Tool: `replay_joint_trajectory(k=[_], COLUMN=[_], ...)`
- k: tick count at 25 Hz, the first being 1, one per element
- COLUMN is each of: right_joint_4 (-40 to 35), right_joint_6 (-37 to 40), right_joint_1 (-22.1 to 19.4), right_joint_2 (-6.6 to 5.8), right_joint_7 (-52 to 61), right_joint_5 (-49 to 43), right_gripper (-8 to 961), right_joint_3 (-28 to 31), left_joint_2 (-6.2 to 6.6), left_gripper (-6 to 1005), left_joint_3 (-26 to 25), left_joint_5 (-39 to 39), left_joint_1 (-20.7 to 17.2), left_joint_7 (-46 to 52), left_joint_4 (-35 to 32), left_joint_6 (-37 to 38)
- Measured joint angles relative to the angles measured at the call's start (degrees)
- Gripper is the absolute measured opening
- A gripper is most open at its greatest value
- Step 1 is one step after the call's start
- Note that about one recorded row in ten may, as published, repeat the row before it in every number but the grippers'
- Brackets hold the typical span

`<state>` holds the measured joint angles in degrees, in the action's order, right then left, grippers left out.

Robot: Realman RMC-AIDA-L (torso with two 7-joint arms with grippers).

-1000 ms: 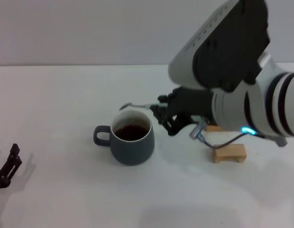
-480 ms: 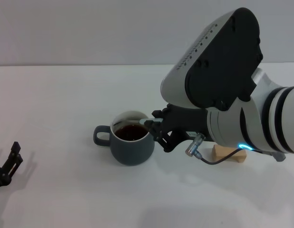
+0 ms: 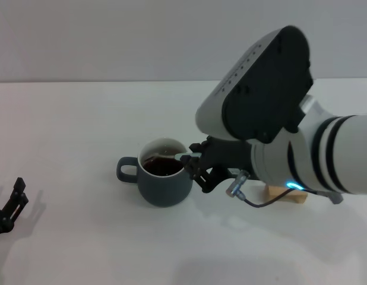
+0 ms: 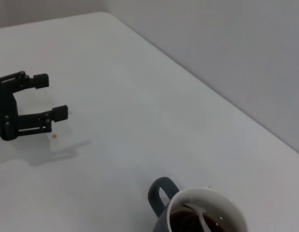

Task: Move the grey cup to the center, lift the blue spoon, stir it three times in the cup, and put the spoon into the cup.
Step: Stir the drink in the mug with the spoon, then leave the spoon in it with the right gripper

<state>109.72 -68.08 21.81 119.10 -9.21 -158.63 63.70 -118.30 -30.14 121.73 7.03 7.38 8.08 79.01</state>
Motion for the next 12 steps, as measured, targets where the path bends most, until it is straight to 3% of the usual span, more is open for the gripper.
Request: replay_joint_trajectory(k=[12], right_joint_4=[-7.99], right_joint_6=[4.52], right_joint_1=[2.43], right_joint_2=[0.00], right_joint_7=[-0.32], right_joint_5=[2.39], right_gripper=[159], right_joint_3=[-1.87], left_joint_2=[0.00], left_gripper=[862], left_joint_3=[0.00], left_joint_5=[0.00], left_joint_1=[-0.28], left_joint_7=[0.00], left_joint_4=[0.00], left_joint_6=[0.01])
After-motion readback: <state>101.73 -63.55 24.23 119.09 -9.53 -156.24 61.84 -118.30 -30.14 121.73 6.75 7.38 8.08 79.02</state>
